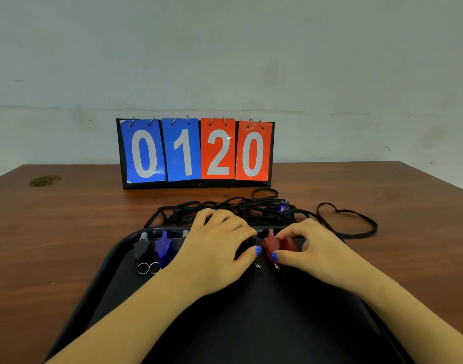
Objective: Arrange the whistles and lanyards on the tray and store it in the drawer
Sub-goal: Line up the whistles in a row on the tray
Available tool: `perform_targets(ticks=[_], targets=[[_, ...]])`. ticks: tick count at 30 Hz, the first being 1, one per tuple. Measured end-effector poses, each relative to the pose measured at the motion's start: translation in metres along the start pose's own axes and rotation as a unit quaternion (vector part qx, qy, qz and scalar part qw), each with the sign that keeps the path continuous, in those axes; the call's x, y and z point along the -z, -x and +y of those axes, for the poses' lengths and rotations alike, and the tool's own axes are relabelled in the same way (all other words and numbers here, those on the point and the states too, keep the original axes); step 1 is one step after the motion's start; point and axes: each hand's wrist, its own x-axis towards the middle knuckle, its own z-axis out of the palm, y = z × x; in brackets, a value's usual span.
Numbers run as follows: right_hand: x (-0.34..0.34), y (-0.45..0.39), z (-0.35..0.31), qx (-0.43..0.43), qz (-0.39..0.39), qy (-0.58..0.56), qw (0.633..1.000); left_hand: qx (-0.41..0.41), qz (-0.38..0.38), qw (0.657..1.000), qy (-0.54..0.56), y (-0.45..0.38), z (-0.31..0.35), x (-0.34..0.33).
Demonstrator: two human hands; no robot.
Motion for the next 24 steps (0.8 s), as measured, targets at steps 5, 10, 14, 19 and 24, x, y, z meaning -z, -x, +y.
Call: perform_targets(ticks=[5, 10, 14, 19, 24], targets=[[0.001, -0.001, -0.001, 0.003, -0.017, 0.009, 1.000, 0.004, 0.012, 1.000, 0.002, -0.001, 0.001, 0.001], [0.000, 0.000, -0.001, 0.002, -0.022, 0.008, 1.000, 0.004, 0.028, 1.000, -0.014, -0.001, 0.001, -0.001], [0.001, 0.001, -0.002, 0.001, -0.017, -0.002, 1.000, 0.008, 0.038, 0.999, -0.024, -0.001, 0.002, -0.001], [0.004, -0.002, 0.004, -0.031, -0.008, -0.042, 0.999, 0.014, 0.050, 0.999, 0.004, -0.001, 0.002, 0.000], [0.009, -0.004, 0.009, -0.079, -0.003, -0.063, 0.995, 0.019, 0.040, 0.999, 0.020, -0.001, 0.003, 0.001]])
